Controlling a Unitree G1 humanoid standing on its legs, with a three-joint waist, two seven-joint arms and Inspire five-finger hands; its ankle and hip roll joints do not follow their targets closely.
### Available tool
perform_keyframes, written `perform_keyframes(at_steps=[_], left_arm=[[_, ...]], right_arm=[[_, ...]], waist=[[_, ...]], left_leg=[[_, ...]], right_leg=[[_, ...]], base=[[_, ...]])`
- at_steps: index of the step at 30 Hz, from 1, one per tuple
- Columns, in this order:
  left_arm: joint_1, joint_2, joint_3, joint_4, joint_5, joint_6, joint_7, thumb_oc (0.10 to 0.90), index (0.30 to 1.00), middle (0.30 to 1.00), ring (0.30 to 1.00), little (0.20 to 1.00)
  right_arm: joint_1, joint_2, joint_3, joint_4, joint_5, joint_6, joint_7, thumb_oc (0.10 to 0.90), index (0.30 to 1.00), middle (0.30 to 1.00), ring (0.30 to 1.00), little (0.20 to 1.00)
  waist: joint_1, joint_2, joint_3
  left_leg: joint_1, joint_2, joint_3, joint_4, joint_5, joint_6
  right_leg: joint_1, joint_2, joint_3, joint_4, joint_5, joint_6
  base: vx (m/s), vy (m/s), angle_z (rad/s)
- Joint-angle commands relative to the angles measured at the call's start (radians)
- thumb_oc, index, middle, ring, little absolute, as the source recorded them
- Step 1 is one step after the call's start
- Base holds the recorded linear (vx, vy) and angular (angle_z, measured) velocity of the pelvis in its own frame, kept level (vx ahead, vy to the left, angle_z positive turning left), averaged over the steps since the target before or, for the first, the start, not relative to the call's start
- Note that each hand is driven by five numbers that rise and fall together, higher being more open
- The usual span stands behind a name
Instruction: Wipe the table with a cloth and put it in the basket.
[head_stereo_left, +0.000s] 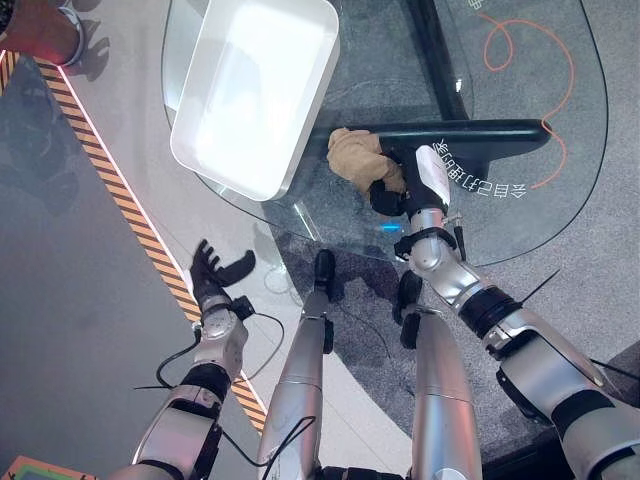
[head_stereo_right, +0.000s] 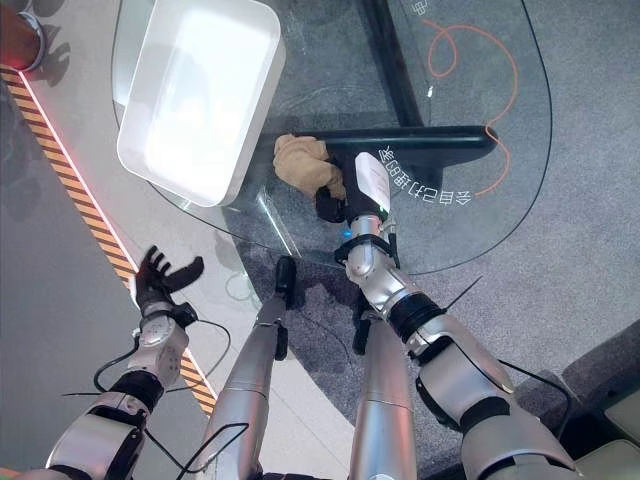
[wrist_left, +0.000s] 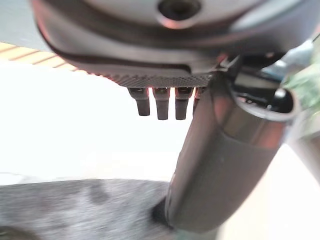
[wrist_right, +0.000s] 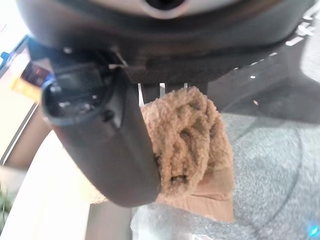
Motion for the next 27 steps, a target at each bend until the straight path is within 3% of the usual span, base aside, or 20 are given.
perform_keyframes(at_steps=[1,6,12,14,19,27], left_arm=[[-0.035,0.074,0.058,-0.052,-0.010,-0.137,0.054,0.800,0.900,0.900,0.900,0.900],[-0.063,0.080,0.062,-0.205,0.041,-0.209,0.056,0.800,0.900,0.900,0.900,0.900],[-0.061,0.044,0.070,-0.401,0.045,-0.226,-0.026,0.800,0.900,0.900,0.900,0.900],[-0.052,0.021,0.067,-0.467,-0.027,-0.212,-0.114,0.800,0.900,0.900,0.900,0.900],[-0.018,-0.008,0.042,-0.648,-0.004,-0.156,-0.209,0.800,0.900,0.900,0.900,0.900],[-0.016,-0.013,0.017,-0.781,-0.084,-0.058,-0.359,0.800,0.900,0.900,0.900,0.900]], right_arm=[[-0.025,0.051,-0.068,-0.140,0.018,-0.087,-0.086,0.100,0.300,0.300,0.300,0.200],[0.010,0.027,-0.125,-0.259,0.008,-0.087,-0.120,0.100,0.300,0.300,0.300,0.200],[0.092,0.022,-0.200,-0.433,-0.070,-0.093,-0.147,0.100,0.300,0.300,0.300,0.200],[0.111,0.022,-0.221,-0.475,-0.091,-0.107,-0.153,0.100,0.300,0.300,0.300,0.200],[0.165,0.030,-0.285,-0.590,-0.153,-0.131,-0.112,0.100,0.300,0.300,0.300,0.200],[0.196,0.035,-0.319,-0.722,-0.195,-0.170,-0.045,0.100,0.300,0.300,0.300,0.200]], waist=[[0.005,-0.047,0.010],[-0.007,-0.056,0.010],[-0.023,-0.068,0.010],[-0.029,-0.069,0.010],[-0.041,-0.071,0.010],[-0.057,-0.075,0.010]], left_leg=[[0.004,-0.073,0.080,0.138,-0.127,0.089],[-0.004,-0.069,0.080,0.140,-0.132,0.091],[-0.008,-0.072,0.077,0.138,-0.139,0.099],[-0.010,-0.073,0.077,0.142,-0.143,0.101],[-0.001,-0.076,0.078,0.138,-0.149,0.107],[0.006,-0.076,0.088,0.143,-0.155,0.110]], right_leg=[[0.026,0.053,0.032,-0.143,0.118,0.034],[0.020,0.065,0.042,-0.137,0.112,0.034],[0.018,0.075,0.052,-0.139,0.111,0.037],[0.016,0.075,0.052,-0.135,0.109,0.038],[0.024,0.079,0.057,-0.142,0.109,0.042],[0.034,0.084,0.063,-0.145,0.109,0.043]], base=[[0.00,0.000,0.00],[0.00,0.000,0.00],[0.00,-0.002,-0.01],[0.00,0.000,0.00],[0.00,0.000,0.00],[0.00,0.000,-0.01]])
